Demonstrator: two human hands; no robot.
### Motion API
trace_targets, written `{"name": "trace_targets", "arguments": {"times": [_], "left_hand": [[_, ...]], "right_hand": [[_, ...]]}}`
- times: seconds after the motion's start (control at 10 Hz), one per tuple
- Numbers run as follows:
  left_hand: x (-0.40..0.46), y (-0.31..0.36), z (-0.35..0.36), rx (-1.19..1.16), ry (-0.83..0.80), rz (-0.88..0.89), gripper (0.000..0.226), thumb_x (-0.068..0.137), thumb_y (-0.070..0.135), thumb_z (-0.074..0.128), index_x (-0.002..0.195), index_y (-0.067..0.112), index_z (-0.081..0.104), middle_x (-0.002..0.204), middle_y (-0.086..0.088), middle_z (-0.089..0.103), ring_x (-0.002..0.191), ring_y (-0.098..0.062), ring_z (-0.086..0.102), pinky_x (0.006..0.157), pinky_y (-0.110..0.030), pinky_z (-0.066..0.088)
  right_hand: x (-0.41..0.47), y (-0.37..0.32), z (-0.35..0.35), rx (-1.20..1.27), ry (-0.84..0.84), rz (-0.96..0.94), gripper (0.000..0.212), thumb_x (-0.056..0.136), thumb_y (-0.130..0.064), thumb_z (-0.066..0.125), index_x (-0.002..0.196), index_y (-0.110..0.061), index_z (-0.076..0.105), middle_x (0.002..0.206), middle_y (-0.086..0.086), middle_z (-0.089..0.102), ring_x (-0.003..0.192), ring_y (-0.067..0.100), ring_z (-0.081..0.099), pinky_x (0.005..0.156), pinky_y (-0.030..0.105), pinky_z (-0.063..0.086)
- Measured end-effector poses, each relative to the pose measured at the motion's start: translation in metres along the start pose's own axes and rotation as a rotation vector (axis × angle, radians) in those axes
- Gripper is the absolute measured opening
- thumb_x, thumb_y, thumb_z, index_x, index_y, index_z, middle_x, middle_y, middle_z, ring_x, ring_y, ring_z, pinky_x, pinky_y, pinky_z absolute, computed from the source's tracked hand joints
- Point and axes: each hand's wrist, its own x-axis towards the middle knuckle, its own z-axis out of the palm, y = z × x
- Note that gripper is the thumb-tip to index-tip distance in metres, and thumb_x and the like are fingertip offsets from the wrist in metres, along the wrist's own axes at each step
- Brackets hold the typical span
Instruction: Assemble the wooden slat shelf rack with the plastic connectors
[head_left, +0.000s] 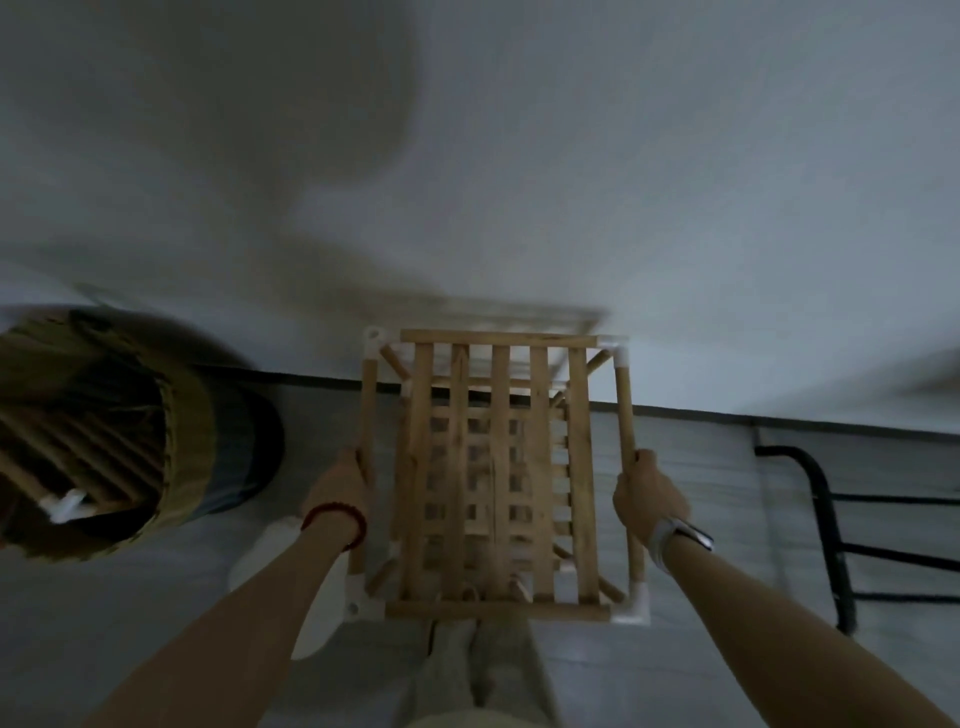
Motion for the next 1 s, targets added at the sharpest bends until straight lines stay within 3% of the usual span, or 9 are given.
{"name": "trace_targets", "arguments": {"times": [0.1, 0.3, 0.4, 0.5, 0.6, 0.7, 0.8, 0.9, 1.0], "left_hand": [[0.019, 0.011, 0.011, 0.014, -0.032, 0.018, 0.032, 0.1, 0.023, 0.035, 0.127, 0.009, 0.043, 0.108, -0.016, 0.06, 0.09, -0.03, 0.059, 0.073, -0.035, 0.046], [0.044, 0.031, 0.027, -0.01, 0.003, 0.027, 0.02, 0.099, 0.026, 0.04, 0.105, 0.01, 0.051, 0.088, -0.005, 0.058, 0.071, -0.02, 0.054, 0.068, -0.035, 0.049], [0.05, 0.045, 0.025, -0.026, 0.029, 0.047, 0.019, 0.1, 0.023, 0.038, 0.1, 0.007, 0.048, 0.088, -0.007, 0.056, 0.069, -0.018, 0.048, 0.063, -0.032, 0.041], [0.052, 0.051, 0.023, 0.043, 0.013, 0.035, 0.021, 0.101, 0.022, 0.035, 0.108, 0.006, 0.046, 0.095, -0.011, 0.059, 0.069, -0.019, 0.049, 0.062, -0.033, 0.041], [0.043, 0.058, 0.031, 0.098, -0.058, 0.027, 0.048, 0.1, 0.021, 0.035, 0.144, 0.007, 0.02, 0.118, -0.016, 0.054, 0.075, -0.023, 0.057, 0.064, -0.035, 0.047], [0.036, 0.065, 0.041, -0.003, -0.084, 0.053, 0.075, 0.097, 0.035, 0.04, 0.148, 0.01, -0.009, 0.153, -0.017, 0.015, 0.099, -0.033, 0.059, 0.082, -0.044, 0.052], [0.032, 0.068, 0.04, 0.011, -0.097, 0.061, 0.077, 0.097, 0.041, 0.038, 0.148, 0.01, -0.011, 0.157, -0.014, -0.001, 0.133, -0.035, 0.033, 0.103, -0.046, 0.04], [0.026, 0.072, 0.03, 0.08, -0.094, 0.11, 0.071, 0.098, 0.041, 0.037, 0.15, 0.013, -0.003, 0.155, -0.015, 0.008, 0.139, -0.034, 0.021, 0.109, -0.048, 0.032], [0.012, 0.088, 0.007, 0.149, -0.079, 0.234, 0.066, 0.096, 0.037, 0.041, 0.149, 0.018, 0.007, 0.155, -0.012, 0.006, 0.139, -0.032, 0.021, 0.111, -0.049, 0.029]], "right_hand": [[0.02, 0.004, 0.005, 0.003, -0.008, 0.03, 0.007, 0.097, -0.019, 0.044, 0.1, -0.016, 0.039, 0.076, 0.004, 0.058, 0.062, 0.018, 0.058, 0.064, 0.035, 0.053], [0.047, 0.012, 0.01, 0.018, -0.006, 0.075, 0.013, 0.097, -0.019, 0.045, 0.107, -0.014, 0.041, 0.075, 0.004, 0.058, 0.062, 0.019, 0.059, 0.067, 0.039, 0.054], [0.055, 0.013, 0.008, 0.034, 0.019, 0.068, 0.013, 0.097, -0.02, 0.045, 0.107, -0.012, 0.041, 0.073, 0.003, 0.054, 0.058, 0.015, 0.053, 0.061, 0.034, 0.049], [0.054, 0.013, 0.011, 0.042, -0.003, 0.072, 0.015, 0.097, -0.02, 0.046, 0.109, -0.012, 0.042, 0.077, 0.001, 0.053, 0.061, 0.015, 0.054, 0.062, 0.033, 0.049], [0.048, 0.016, 0.016, 0.048, 0.001, 0.097, 0.021, 0.096, -0.016, 0.046, 0.116, -0.012, 0.04, 0.093, 0.005, 0.057, 0.071, 0.019, 0.059, 0.07, 0.038, 0.054], [0.044, 0.016, 0.018, 0.088, 0.009, 0.045, 0.042, 0.094, -0.008, 0.044, 0.133, -0.013, 0.029, 0.112, 0.011, 0.051, 0.077, 0.019, 0.057, 0.066, 0.034, 0.051], [0.035, 0.008, 0.016, 0.124, 0.026, -0.037, 0.061, 0.091, -0.002, 0.042, 0.145, -0.018, 0.019, 0.135, 0.012, 0.038, 0.1, 0.023, 0.054, 0.076, 0.034, 0.051], [0.027, -0.002, 0.005, 0.053, -0.01, -0.08, 0.061, 0.093, -0.005, 0.043, 0.147, -0.014, 0.018, 0.153, 0.007, 0.019, 0.131, 0.026, 0.034, 0.101, 0.039, 0.042], [0.016, -0.023, -0.018, 0.068, -0.049, -0.145, 0.052, 0.095, -0.01, 0.043, 0.144, -0.013, 0.027, 0.15, 0.007, 0.028, 0.137, 0.025, 0.027, 0.108, 0.039, 0.032]]}}
